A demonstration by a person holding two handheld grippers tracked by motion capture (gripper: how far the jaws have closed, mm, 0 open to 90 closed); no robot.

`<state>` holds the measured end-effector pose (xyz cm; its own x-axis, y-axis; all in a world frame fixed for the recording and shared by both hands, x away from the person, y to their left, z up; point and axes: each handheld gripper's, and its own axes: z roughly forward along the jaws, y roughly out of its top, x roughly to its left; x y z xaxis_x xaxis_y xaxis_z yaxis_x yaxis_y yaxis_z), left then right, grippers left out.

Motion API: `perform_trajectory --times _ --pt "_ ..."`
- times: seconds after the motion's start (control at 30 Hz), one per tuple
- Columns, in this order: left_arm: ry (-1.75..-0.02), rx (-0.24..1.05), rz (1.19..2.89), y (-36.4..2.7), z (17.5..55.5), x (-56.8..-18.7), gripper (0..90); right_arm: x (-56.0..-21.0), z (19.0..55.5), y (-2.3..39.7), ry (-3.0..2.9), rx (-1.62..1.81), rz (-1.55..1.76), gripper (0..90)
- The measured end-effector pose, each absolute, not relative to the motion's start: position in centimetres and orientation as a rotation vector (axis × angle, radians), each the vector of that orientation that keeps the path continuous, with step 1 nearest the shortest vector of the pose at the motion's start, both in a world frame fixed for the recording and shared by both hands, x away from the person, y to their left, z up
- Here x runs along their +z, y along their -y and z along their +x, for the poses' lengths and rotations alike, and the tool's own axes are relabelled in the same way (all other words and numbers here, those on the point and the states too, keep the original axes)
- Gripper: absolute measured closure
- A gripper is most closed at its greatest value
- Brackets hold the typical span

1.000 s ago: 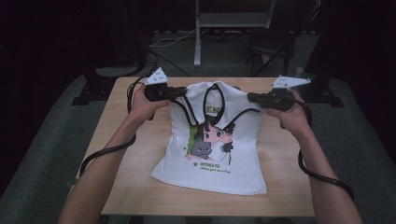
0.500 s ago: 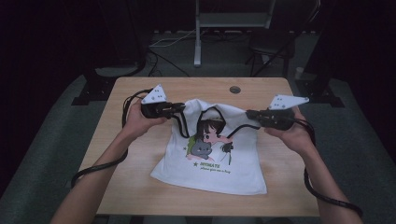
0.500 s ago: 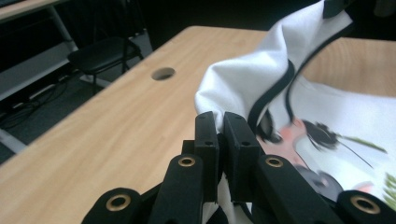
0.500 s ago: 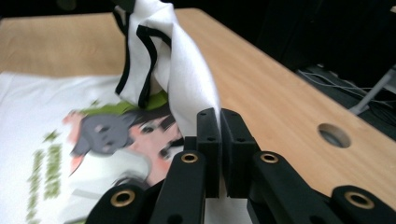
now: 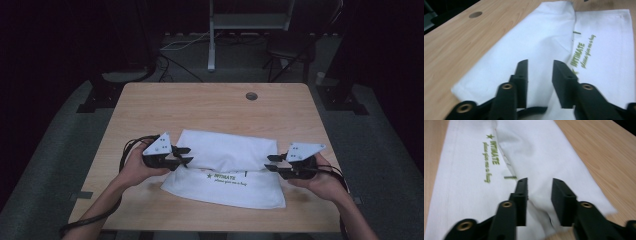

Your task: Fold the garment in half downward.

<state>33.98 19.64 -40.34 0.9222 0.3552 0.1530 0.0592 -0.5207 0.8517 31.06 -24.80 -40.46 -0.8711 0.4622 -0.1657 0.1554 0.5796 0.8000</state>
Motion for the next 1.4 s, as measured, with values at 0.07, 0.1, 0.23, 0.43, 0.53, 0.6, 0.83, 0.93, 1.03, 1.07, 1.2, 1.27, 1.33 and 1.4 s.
perform_trajectory --times 0.07,0.1,0.23,0.43,0.53,0.6,0.83,0.93,1.03,1.07,1.2,1.27,1.33,1.4 --pt "-0.331 0.392 2.087 -20.4 33.8 -40.5 59.2 -40.6 30.8 25.4 -2.430 1.191 0.540 58.9" --pt "-0.350 0.395 2.079 -20.6 33.8 -40.6 57.4 -40.6 30.8 25.7 -2.405 1.181 0.555 56.2" --pt "-0.428 0.426 2.073 -21.8 34.3 -41.0 51.3 -41.3 31.1 26.8 -2.319 1.172 0.675 52.0" --pt "-0.446 0.469 2.135 -21.7 35.0 -42.1 47.1 -42.9 31.7 26.8 -2.321 1.132 0.731 51.0" --pt "-0.418 0.502 2.188 -21.0 35.4 -42.4 45.4 -43.5 31.9 25.9 -2.348 1.113 0.714 52.4" --pt "-0.411 0.501 2.206 -20.6 35.8 -42.5 45.8 -43.8 32.1 25.5 -2.367 1.085 0.707 55.4" --pt "-0.376 0.476 2.260 -19.8 36.4 -43.2 65.8 -44.3 32.4 24.3 -2.409 1.080 0.748 74.4" --pt "-0.401 0.465 2.251 -19.8 36.4 -43.7 72.7 -44.4 32.5 24.3 -2.418 1.090 0.765 80.1" --pt "-0.427 0.453 2.228 -19.9 36.3 -43.7 80.7 -44.2 32.4 24.4 -2.393 1.159 0.816 82.3" --pt "-0.432 0.462 2.222 -19.9 36.2 -43.6 81.8 -44.1 32.3 24.4 -2.387 1.186 0.822 82.5" --pt "-0.435 0.477 2.178 -20.2 35.8 -42.6 83.4 -43.6 31.7 24.8 -2.368 1.245 0.851 82.4" --pt "-0.437 0.476 2.153 -20.5 35.5 -42.0 83.6 -43.2 31.2 25.2 -2.360 1.280 0.860 82.3" --pt "-0.434 0.483 2.135 -20.9 35.3 -41.3 83.6 -42.6 30.7 25.6 -2.358 1.309 0.859 82.2" --pt "-0.417 0.491 2.134 -21.1 34.9 -40.7 83.6 -42.0 30.2 25.8 -2.361 1.323 0.851 82.2"
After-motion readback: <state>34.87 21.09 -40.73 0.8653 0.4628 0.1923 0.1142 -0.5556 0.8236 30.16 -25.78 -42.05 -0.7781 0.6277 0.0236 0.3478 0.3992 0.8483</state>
